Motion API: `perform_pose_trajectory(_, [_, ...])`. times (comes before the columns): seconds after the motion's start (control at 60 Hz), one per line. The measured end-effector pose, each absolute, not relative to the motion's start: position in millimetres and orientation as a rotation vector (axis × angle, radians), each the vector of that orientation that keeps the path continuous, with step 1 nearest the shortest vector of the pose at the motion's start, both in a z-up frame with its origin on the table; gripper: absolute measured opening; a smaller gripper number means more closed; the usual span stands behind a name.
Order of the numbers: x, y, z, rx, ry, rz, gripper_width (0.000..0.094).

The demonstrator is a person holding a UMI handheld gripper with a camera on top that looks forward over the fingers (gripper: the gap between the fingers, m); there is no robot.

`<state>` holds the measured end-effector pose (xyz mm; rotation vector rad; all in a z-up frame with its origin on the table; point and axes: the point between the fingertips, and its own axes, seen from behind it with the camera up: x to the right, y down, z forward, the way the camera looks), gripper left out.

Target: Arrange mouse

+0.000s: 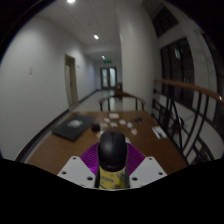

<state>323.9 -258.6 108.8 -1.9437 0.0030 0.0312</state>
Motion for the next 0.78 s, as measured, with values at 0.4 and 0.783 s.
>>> perform_pose_trajectory(0.4, [374.1, -296.8, -33.7, -2.196, -0.057, -0.033, 0.0452])
perform_pose_trajectory(0.783, [413.0, -392.4, 3.6, -2.112, -0.045, 0.125, 0.0855])
